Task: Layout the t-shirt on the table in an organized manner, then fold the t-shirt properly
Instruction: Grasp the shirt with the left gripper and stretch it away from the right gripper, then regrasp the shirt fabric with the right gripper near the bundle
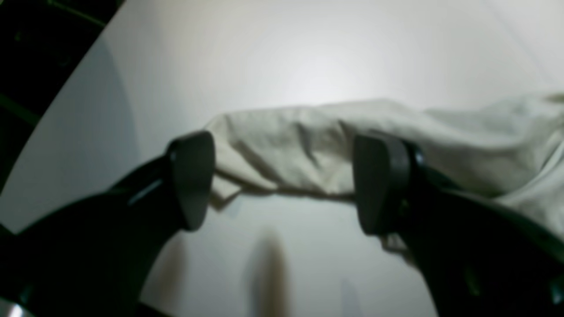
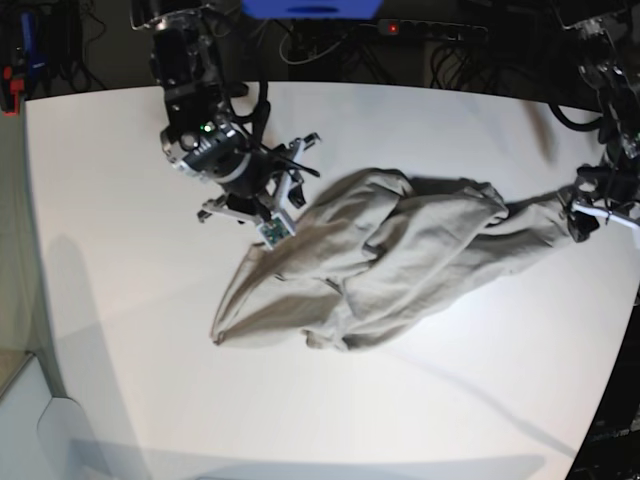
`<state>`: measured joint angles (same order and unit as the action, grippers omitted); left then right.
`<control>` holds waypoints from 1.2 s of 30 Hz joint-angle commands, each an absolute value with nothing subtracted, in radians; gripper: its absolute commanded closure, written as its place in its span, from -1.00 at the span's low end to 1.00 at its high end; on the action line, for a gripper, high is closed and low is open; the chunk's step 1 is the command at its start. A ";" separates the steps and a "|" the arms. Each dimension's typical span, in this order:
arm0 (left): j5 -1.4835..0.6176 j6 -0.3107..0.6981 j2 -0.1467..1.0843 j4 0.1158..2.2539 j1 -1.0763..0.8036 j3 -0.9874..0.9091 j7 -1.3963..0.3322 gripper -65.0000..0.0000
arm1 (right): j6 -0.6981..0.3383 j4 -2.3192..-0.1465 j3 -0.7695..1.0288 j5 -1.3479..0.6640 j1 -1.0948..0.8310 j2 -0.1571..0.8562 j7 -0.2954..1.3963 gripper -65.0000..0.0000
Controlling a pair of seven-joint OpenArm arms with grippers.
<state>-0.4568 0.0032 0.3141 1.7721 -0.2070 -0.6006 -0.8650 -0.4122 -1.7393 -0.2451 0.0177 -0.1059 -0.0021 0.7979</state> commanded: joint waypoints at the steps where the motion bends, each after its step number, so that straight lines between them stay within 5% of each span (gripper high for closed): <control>1: -0.461 0.005 0.329 1.799 -0.199 -0.608 -0.849 -0.47 | -0.430 -1.744 -0.248 0.004 -0.082 -0.007 0.774 0.39; 13: -0.461 0.005 0.328 1.813 -0.248 -0.610 -0.848 -0.47 | -0.427 -1.722 -0.387 0.002 -0.041 -0.008 0.773 0.39; 36: -0.458 0.005 0.326 1.857 -0.278 -0.611 -0.848 -0.47 | -0.427 -1.392 -0.383 0.004 0.104 -0.027 0.673 0.39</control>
